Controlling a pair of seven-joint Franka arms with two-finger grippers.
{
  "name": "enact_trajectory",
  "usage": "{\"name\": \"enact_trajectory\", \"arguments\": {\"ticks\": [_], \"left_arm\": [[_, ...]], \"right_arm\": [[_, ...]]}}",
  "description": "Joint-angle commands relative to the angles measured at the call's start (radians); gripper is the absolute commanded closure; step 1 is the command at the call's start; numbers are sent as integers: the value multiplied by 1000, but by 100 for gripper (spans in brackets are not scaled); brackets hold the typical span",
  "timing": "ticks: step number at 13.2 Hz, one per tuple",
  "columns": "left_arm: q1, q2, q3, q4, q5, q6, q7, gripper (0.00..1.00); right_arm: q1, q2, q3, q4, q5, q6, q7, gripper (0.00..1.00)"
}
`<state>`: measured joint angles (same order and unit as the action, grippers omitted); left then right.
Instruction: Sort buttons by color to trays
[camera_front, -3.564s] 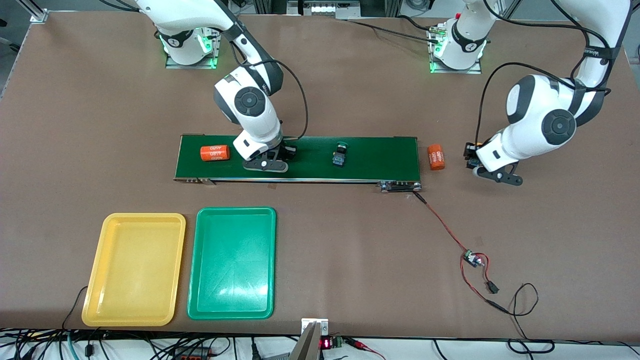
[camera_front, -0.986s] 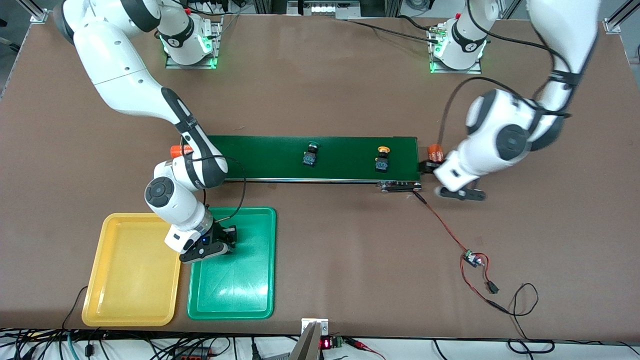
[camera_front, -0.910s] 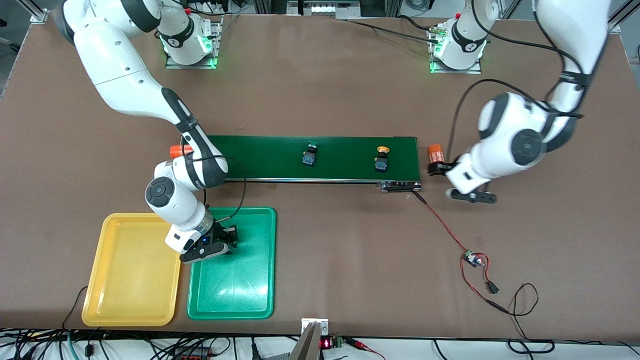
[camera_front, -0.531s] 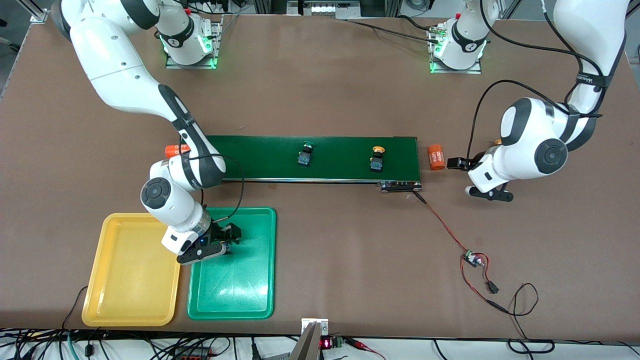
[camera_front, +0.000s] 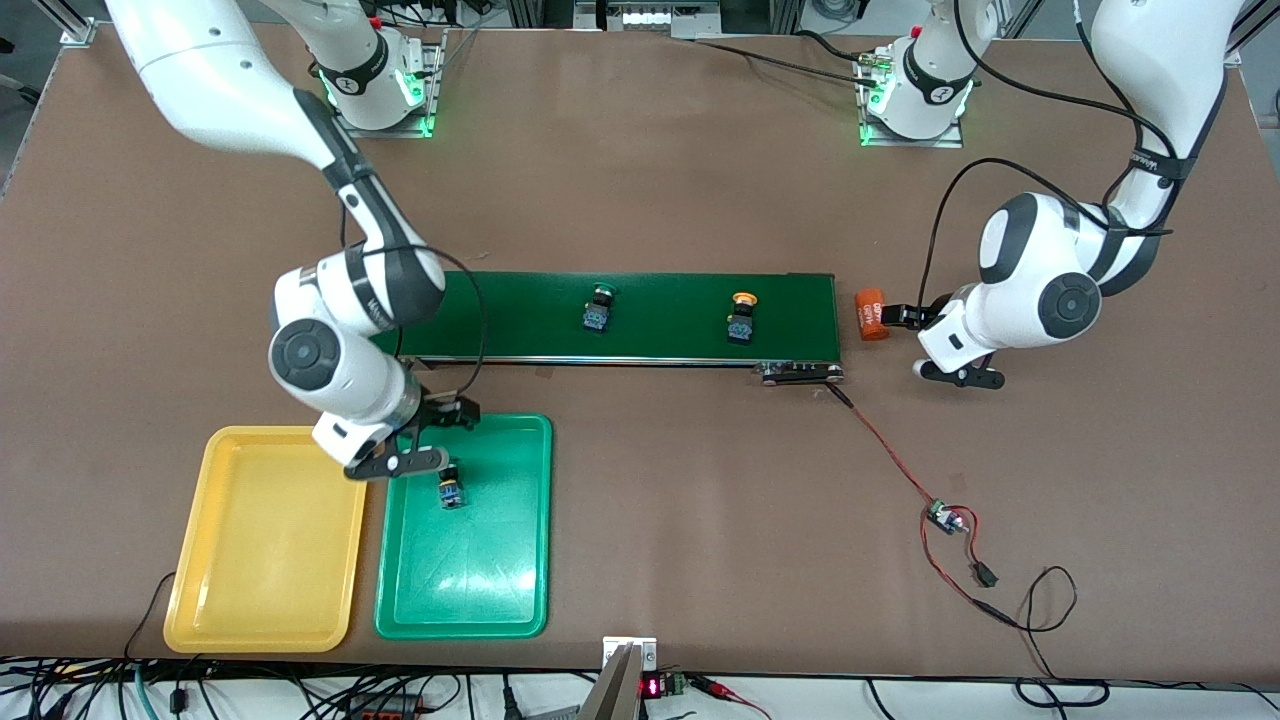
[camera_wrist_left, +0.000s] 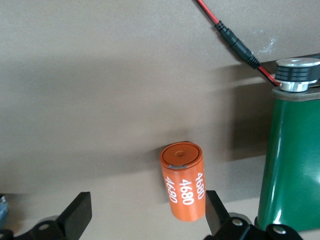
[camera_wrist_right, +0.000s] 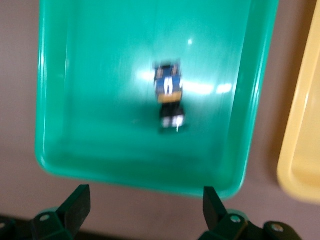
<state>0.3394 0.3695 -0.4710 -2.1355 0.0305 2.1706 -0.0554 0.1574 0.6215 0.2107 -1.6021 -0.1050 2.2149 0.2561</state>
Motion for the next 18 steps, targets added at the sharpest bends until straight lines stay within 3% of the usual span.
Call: {"name": "enact_trajectory", "arguments": {"ticks": [1, 5, 8, 10, 12, 15, 18], "left_arm": [[-13, 6, -5, -18, -11, 28, -35, 0], [-36, 28, -6, -40, -11, 79, -77, 0], [-36, 35, -5, -95, -11, 150, -77, 0], [-36, 37, -6, -107, -11, 150, -77, 0], [-36, 39, -6, -127, -11, 152, -80, 8], [-37, 42, -6, -138, -11, 152, -80, 58], [-36, 42, -8, -138, -12, 147, -89, 98]], "right_arm": [[4, -237, 3, -281, -2, 6, 51, 0], [27, -410, 15, -452, 1, -64, 170, 0], [34, -424, 53, -464, 14, -146, 320, 0], [25, -442, 53, -467, 16, -158, 304, 0], [-13, -456, 50, -446, 16, -184, 228, 0], [-91, -471, 46, -427, 16, -208, 99, 0], [-107, -561, 24, -458, 73, -228, 43, 0]]}}
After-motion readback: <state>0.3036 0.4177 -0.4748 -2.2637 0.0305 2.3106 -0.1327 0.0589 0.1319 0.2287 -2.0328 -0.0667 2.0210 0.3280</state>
